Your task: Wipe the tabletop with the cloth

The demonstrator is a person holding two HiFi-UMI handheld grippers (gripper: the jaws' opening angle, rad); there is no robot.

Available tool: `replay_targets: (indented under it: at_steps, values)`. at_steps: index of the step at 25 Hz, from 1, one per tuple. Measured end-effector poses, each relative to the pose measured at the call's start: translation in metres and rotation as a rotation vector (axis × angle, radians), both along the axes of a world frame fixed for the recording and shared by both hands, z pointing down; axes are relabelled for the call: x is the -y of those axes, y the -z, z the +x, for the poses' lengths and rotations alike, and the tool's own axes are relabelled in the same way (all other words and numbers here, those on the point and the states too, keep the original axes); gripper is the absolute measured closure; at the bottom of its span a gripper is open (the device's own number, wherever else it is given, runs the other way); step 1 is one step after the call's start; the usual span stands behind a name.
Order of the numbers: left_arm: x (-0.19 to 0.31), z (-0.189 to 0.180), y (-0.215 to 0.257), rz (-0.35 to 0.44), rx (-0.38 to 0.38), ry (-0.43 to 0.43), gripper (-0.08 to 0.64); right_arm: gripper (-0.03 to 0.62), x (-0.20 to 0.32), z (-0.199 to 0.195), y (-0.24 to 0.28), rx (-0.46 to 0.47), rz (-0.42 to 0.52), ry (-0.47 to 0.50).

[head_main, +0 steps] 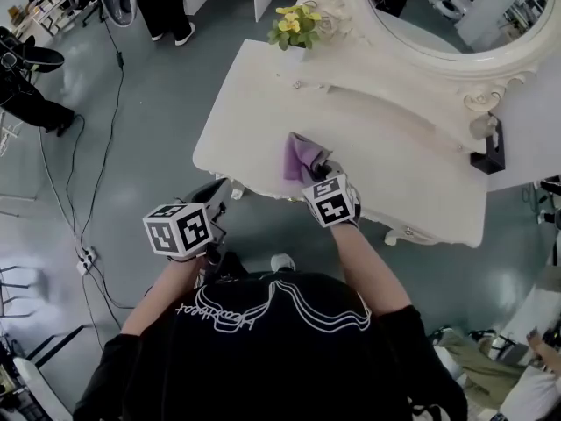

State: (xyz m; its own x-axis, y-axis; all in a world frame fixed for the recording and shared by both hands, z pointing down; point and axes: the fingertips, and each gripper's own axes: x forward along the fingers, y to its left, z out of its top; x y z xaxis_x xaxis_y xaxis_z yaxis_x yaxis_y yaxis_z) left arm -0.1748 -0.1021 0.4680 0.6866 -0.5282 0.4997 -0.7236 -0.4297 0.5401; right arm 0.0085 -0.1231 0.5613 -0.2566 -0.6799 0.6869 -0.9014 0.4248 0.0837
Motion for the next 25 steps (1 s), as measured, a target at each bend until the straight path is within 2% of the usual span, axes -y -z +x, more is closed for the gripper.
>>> replay_targets:
  at_steps: [25]
  values:
    - [-0.048,0.083,0.000,0.007,-0.027,-0.058,0.555,0.537,-0.048,0.093,0.006,-0.022,0.030,-0.061]
